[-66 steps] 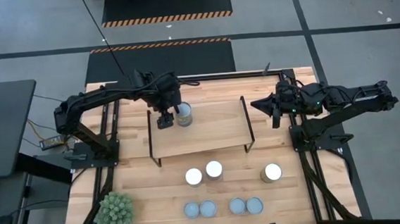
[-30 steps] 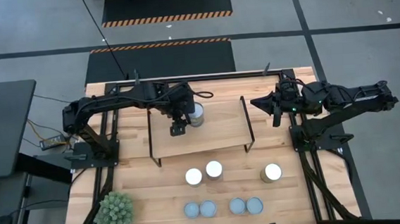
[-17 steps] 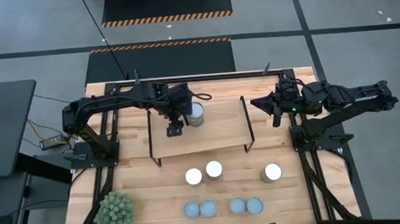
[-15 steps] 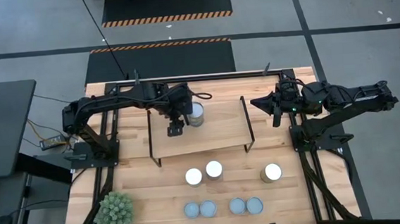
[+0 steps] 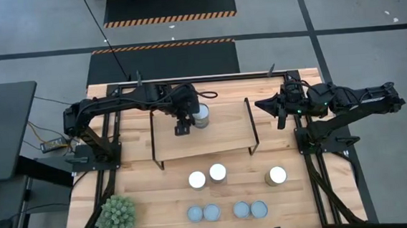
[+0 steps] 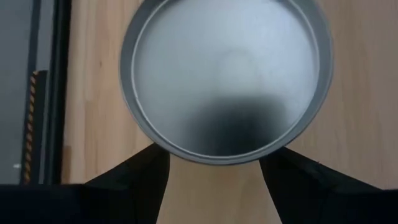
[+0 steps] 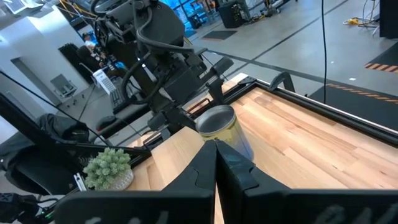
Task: Pick and place cans onto a shelf
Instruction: Put the canned peas on the shelf, then put the canned oranges on the shelf
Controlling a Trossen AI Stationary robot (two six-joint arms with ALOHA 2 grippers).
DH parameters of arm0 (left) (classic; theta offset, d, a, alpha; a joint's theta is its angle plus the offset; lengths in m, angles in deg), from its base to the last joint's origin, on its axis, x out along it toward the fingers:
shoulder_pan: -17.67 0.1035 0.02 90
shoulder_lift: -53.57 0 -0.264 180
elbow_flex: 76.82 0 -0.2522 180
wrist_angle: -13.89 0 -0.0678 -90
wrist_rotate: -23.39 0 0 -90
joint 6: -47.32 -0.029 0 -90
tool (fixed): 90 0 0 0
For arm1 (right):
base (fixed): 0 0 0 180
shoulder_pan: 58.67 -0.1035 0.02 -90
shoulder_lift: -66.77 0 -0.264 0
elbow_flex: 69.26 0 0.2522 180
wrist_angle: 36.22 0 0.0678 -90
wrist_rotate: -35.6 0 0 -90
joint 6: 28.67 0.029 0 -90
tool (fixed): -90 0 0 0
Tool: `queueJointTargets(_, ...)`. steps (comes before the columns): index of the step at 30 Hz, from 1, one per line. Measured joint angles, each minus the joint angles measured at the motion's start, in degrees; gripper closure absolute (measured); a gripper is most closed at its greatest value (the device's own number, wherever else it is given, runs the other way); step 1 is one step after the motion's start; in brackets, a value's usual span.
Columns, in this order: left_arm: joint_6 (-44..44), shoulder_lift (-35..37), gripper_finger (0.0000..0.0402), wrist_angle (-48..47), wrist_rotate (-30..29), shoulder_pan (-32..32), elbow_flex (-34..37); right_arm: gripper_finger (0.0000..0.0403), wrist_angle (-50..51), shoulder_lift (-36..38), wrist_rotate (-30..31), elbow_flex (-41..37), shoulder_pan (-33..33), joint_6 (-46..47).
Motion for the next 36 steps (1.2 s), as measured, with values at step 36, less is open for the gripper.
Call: queueJointTargets(36, -1.07, 5.62, 0.0152, -3.13, -5.16, -4.17, -0.09, 0.0394, -0.30, 0.00, -0.03, 0.00, 0.00, -1.07)
